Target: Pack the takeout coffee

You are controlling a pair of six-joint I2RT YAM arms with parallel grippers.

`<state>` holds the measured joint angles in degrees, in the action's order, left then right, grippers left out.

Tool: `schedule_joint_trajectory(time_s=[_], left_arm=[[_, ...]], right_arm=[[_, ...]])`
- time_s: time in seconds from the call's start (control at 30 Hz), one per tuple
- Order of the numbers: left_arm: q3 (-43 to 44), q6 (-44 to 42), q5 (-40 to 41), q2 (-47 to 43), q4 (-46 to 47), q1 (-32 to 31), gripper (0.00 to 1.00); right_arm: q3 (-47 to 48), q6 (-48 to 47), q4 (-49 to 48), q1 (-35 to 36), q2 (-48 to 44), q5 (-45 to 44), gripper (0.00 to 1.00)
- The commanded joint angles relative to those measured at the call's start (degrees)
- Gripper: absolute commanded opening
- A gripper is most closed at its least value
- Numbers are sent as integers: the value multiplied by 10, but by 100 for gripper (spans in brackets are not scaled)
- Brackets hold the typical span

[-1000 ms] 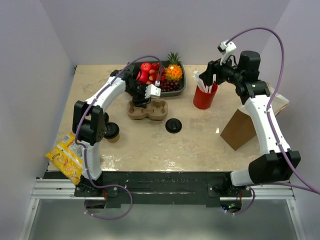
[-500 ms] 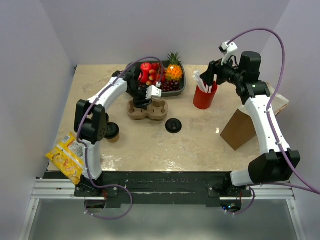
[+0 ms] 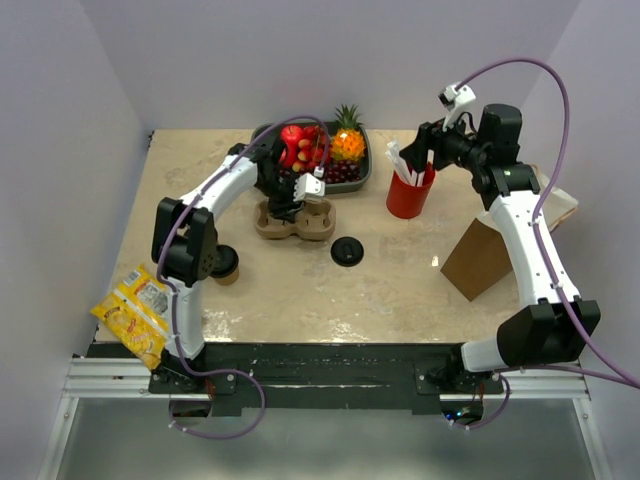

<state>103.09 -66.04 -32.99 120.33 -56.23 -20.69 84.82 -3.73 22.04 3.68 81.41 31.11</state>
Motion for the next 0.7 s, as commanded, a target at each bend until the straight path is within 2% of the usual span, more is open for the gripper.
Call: schedule_joint_trajectory(time_s=[0.0, 0.2, 0.53, 0.67], left_arm=[[30, 13, -11, -2, -2, -4, 45], [39, 26, -15, -25, -7, -3, 34], [35, 86, -24, -100, 10, 3, 33], [-8, 115, -39, -138, 31, 27, 33]], right_arm=[[1, 12, -24, -3, -4, 12, 68], [-1, 12, -22, -5, -8, 10, 68], [38, 7, -7, -6, -4, 18, 68], [71, 1, 2, -6, -7, 33, 68]])
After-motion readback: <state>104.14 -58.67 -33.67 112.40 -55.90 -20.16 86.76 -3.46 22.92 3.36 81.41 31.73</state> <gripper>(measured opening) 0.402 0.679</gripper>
